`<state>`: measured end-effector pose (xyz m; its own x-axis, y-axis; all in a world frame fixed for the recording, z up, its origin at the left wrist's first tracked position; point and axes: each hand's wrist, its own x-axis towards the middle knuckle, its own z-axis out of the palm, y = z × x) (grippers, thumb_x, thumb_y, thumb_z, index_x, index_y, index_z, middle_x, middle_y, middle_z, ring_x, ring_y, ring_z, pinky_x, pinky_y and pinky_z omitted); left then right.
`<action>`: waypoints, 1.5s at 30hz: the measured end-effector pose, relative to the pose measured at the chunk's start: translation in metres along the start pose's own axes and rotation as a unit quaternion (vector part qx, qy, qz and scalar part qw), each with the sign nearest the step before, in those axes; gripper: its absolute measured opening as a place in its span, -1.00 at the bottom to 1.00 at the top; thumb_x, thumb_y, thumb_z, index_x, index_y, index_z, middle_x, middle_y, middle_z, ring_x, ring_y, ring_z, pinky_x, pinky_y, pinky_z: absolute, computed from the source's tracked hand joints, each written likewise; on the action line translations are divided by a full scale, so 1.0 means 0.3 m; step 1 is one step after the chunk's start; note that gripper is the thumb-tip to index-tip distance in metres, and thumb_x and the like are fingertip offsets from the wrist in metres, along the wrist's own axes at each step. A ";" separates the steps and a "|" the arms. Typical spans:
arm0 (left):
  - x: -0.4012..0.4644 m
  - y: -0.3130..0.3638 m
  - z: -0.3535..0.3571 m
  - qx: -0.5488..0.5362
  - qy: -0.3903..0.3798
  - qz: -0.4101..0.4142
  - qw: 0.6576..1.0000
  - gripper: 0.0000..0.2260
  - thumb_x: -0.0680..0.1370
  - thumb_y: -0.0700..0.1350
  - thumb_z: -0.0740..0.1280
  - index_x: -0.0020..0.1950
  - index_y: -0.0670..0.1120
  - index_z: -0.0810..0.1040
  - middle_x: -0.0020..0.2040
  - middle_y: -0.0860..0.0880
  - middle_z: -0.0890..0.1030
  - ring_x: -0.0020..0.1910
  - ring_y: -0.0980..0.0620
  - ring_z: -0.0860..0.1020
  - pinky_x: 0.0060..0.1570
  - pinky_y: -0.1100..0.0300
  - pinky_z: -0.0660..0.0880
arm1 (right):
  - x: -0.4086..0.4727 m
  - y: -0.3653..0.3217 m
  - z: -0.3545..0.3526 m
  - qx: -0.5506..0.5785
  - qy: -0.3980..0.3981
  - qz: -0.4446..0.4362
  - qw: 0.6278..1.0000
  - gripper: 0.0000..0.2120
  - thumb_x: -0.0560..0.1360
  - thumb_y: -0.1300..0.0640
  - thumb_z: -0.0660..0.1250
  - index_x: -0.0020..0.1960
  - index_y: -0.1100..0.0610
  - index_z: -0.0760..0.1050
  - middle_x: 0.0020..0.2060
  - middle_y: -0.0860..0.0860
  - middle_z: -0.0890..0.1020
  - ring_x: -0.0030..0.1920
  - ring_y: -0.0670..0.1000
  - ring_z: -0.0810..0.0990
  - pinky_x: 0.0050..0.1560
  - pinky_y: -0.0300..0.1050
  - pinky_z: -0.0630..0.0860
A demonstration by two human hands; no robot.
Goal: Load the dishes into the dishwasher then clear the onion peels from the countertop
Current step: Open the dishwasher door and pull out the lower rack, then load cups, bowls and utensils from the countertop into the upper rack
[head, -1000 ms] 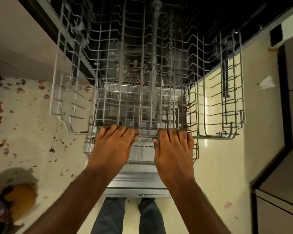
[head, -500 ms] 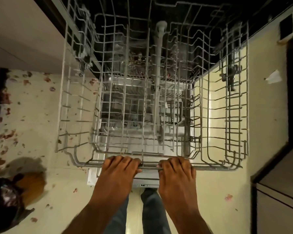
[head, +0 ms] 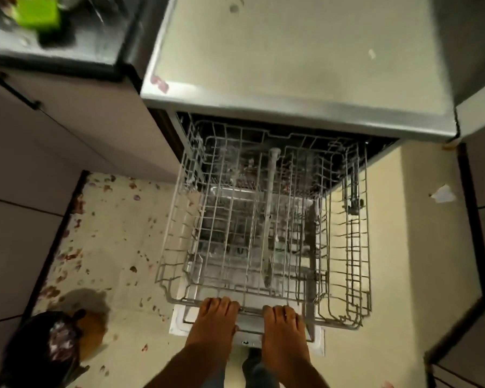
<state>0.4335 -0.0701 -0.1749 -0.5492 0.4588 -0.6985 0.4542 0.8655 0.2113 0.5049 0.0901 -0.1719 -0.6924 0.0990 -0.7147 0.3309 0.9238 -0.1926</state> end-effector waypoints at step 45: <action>-0.657 -0.326 -0.387 -0.170 0.206 -0.070 0.961 -0.31 0.67 -0.05 0.26 0.71 -0.04 -0.03 0.70 -0.07 0.05 0.64 -0.08 0.15 0.57 0.02 0.24 | -0.248 -0.656 -0.420 -0.014 0.058 -0.229 0.972 -0.24 0.66 -0.13 0.28 0.70 -0.05 -0.06 0.69 0.10 -0.10 0.64 0.19 0.13 0.58 0.13 0.20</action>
<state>0.4158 -0.2220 0.0216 -0.8519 0.3121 -0.4206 0.1375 0.9082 0.3954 0.4103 -0.0523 0.0039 -0.8310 -0.2849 -0.4778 -0.0450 0.8905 -0.4528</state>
